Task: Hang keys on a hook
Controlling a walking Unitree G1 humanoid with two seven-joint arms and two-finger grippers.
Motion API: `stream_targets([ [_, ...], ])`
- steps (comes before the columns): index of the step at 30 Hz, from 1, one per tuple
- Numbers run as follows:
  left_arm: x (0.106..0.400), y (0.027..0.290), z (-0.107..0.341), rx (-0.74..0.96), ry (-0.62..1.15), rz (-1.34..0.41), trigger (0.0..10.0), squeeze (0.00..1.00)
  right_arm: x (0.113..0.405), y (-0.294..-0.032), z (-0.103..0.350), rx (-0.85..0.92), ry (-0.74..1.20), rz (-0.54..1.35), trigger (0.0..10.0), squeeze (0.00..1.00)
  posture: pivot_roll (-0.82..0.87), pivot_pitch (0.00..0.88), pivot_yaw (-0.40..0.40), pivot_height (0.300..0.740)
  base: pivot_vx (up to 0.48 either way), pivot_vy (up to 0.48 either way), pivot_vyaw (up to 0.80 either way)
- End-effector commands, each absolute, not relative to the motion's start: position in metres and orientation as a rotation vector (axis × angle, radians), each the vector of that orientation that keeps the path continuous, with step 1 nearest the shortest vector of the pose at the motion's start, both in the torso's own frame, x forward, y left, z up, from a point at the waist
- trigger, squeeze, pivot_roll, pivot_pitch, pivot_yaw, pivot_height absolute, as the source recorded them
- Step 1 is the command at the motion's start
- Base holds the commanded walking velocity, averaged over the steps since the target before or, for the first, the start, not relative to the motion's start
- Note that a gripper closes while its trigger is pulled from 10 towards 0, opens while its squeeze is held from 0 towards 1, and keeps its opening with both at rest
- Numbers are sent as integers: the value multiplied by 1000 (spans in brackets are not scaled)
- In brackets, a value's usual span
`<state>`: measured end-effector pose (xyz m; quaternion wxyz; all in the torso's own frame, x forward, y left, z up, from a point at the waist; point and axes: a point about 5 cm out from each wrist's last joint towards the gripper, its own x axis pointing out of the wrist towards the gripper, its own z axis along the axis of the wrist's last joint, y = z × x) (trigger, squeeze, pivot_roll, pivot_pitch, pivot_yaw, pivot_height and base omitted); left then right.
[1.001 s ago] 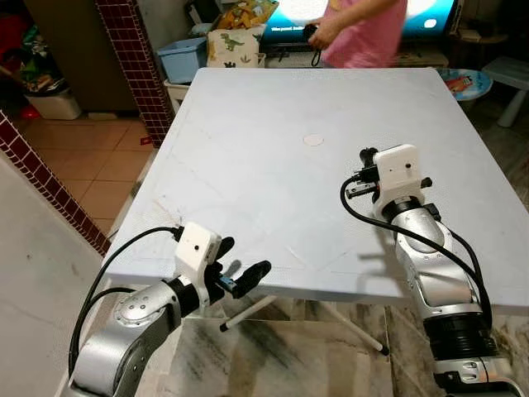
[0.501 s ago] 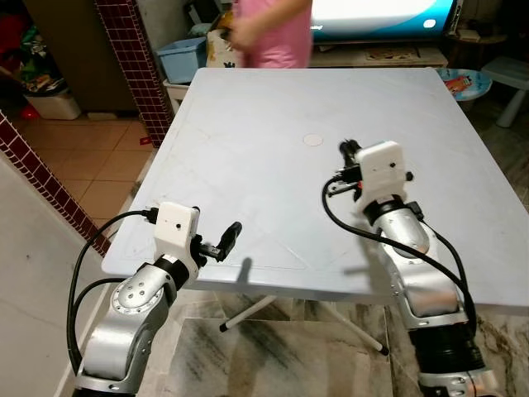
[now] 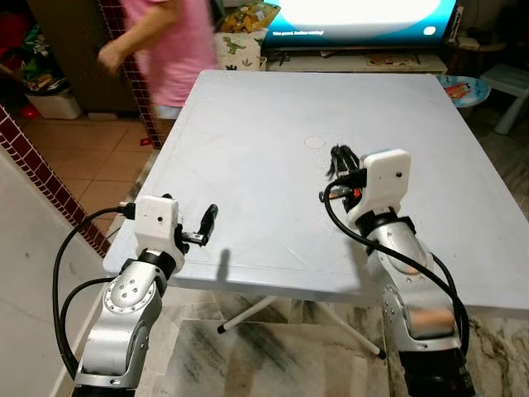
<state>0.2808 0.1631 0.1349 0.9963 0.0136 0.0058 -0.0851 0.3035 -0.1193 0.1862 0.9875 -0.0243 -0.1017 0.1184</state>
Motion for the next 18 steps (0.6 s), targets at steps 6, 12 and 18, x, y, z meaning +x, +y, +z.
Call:
stream_targets([
  [6, 284, 168, 134, 38, 3, -125, 10000, 0, 300, -109, 195, -49, -230, 286, 10000, 0, -14, 21, 48, 740, 0, 0, 800],
  [12, 286, 169, 132, 23, 10, -102, 10000, 0, 300, -107, 196, -53, -228, 297, 10000, 0, -15, 20, 48, 740, 0, 0, 800],
  [18, 287, 171, 130, 39, 15, -81, 10000, 0, 301, -107, 196, -55, -223, 301, 10000, 0, -15, 20, 48, 740, 0, 0, 800],
])
